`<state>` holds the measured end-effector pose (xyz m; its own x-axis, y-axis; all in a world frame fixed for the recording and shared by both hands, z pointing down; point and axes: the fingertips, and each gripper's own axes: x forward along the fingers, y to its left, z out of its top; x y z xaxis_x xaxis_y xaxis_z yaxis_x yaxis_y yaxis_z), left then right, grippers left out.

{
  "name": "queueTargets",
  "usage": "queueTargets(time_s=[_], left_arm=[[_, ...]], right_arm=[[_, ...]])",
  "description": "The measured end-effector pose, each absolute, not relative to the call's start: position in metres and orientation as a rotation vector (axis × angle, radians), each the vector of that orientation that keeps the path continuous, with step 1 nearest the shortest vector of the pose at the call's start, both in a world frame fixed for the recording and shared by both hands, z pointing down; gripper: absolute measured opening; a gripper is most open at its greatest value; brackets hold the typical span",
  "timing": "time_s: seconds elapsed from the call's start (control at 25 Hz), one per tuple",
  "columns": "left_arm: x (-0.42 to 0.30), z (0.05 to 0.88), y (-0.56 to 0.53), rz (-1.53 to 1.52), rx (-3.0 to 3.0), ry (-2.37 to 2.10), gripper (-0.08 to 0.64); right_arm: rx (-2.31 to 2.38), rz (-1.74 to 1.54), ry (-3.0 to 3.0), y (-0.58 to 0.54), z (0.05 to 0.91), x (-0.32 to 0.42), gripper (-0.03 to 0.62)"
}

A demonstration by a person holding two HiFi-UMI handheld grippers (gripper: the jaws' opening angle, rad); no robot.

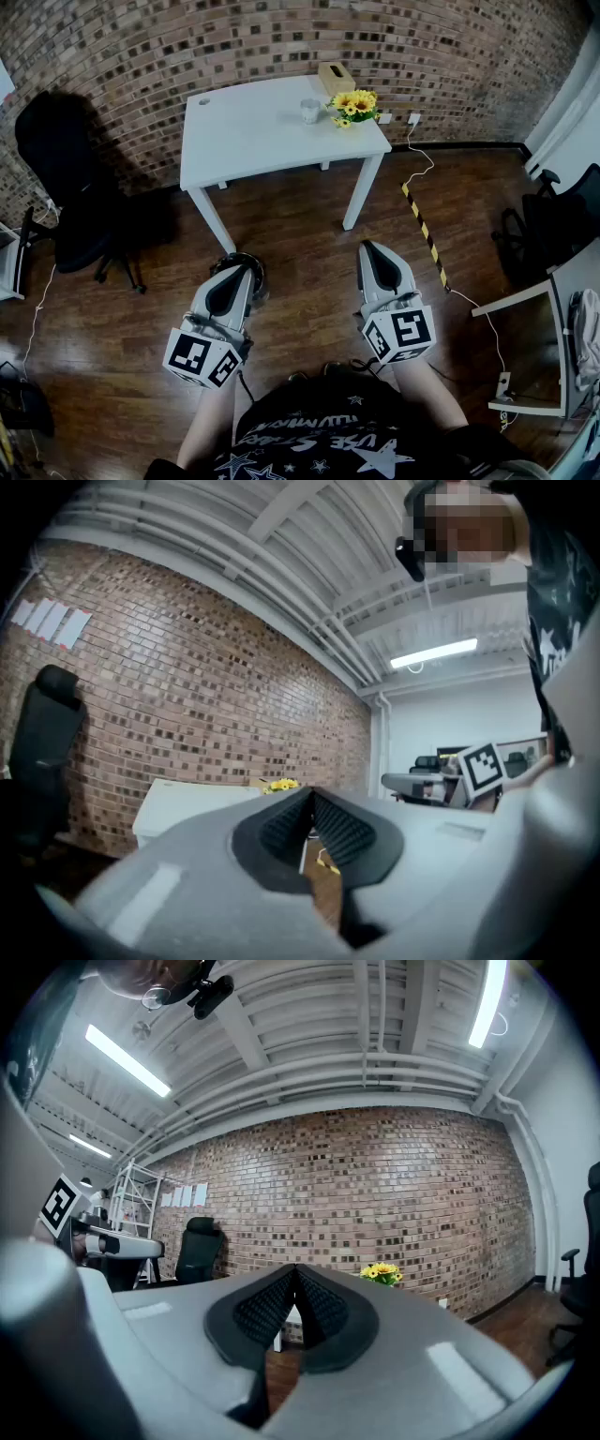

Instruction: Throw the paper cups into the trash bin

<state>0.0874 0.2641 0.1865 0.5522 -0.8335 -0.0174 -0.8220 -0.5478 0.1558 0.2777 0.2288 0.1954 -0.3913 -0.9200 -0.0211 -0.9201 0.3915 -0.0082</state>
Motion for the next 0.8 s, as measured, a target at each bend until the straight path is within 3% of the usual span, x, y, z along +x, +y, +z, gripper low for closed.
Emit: queueTargets(time_s=[0.44,0.8], left_arm=[[0.064,0.209,0.225,-0.117,2.612,-1.448,0.003],[0.090,0.216,0.123,-0.096,2.643,-1.504,0.003]], right_arm=[[-1.787,-0.022,2.567,0.195,0.217,0.285,0.008],[-1.705,-0.064,2.598,0.071,0.246,0.298,0.008]])
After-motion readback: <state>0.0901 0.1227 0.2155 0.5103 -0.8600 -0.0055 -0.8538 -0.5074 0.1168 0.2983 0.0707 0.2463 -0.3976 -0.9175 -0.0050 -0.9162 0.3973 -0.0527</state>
